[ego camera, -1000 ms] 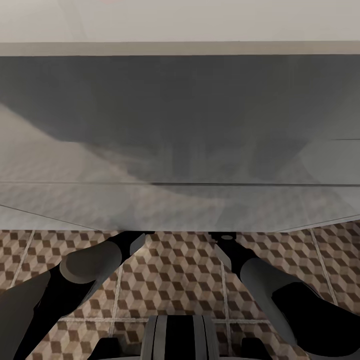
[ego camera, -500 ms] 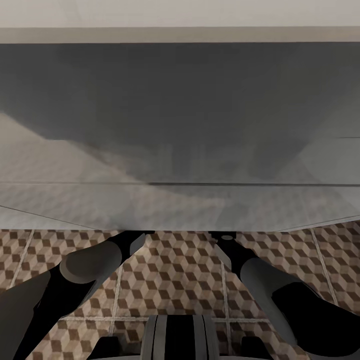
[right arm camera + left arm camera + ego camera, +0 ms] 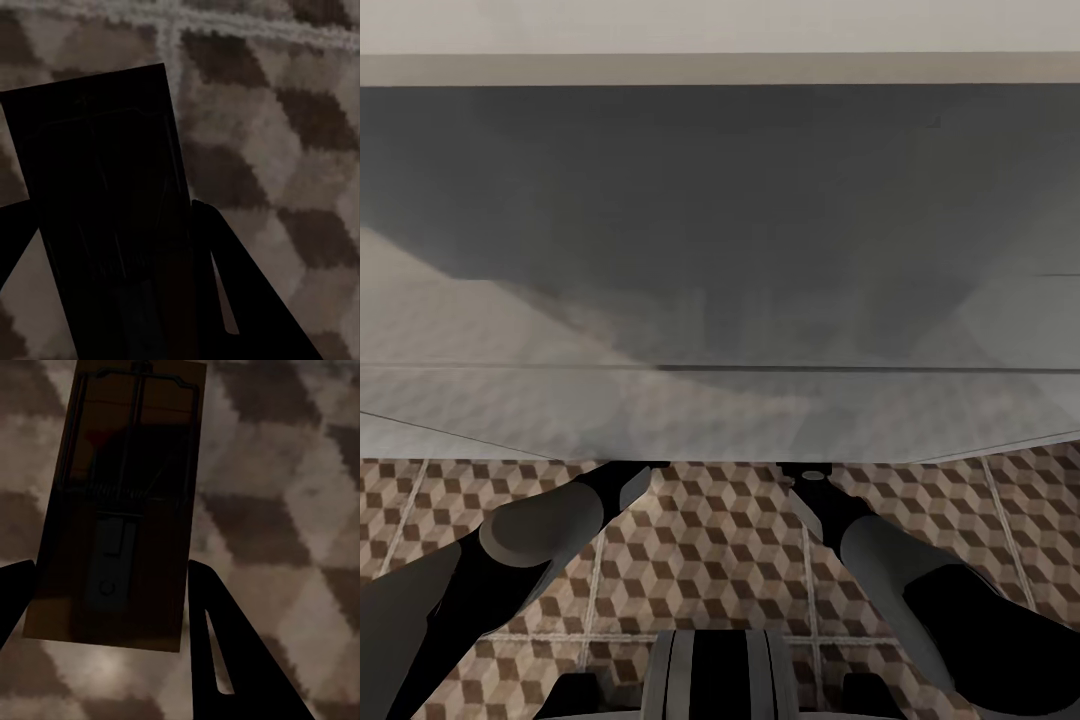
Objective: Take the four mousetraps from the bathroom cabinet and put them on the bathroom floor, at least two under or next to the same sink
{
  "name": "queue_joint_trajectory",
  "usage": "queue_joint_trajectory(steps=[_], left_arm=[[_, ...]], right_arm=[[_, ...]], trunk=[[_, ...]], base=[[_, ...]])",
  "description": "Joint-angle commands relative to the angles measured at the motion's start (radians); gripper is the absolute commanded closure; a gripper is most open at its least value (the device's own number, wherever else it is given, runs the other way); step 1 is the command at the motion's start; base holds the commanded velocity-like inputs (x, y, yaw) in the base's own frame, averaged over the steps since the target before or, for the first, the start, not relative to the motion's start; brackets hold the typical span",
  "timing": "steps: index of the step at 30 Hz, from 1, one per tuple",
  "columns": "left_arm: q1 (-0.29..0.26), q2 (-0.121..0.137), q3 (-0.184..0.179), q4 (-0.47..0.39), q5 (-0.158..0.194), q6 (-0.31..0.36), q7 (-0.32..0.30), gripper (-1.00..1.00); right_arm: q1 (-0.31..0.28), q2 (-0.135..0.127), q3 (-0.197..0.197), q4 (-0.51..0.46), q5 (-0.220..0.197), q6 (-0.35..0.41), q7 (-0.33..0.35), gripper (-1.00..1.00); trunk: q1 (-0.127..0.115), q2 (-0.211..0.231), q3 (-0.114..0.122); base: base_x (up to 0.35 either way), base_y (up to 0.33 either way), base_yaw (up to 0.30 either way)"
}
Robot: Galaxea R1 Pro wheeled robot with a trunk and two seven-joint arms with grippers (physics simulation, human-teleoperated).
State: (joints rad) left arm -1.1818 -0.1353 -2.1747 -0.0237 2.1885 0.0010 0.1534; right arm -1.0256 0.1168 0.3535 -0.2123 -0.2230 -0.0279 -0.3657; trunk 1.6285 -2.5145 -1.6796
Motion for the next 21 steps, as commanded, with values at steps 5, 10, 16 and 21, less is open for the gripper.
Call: queue_joint_trajectory(steps=[5,10,16,21], left_arm=[[-0.001,0.0,-0.008,-0.002,0.004,0.001,0.006,1.0],[-0.001,0.0,-0.008,-0.002,0.004,0.001,0.006,1.0],[-0.001,0.0,-0.008,-0.002,0.004,0.001,0.006,1.0],[-0.001,0.0,-0.008,-0.002,0.004,0.001,0.006,1.0]], right_arm=[[-0.001,0.0,0.01,0.001,-0.012,-0.003,-0.005,1.0],[-0.001,0.0,0.01,0.001,-0.012,-0.004,-0.005,1.0],[-0.001,0.0,0.01,0.001,-0.012,-0.004,-0.004,1.0],[-0.001,0.0,0.01,0.001,-0.012,-0.004,-0.005,1.0]], trunk=[[0.0,0.0,0.0],[0.0,0.0,0.0],[0.0,0.0,0.0],[0.0,0.0,-0.001]], base=[[0.0,0.0,0.169],[0.0,0.0,0.104],[0.0,0.0,0.013],[0.0,0.0,0.001]])
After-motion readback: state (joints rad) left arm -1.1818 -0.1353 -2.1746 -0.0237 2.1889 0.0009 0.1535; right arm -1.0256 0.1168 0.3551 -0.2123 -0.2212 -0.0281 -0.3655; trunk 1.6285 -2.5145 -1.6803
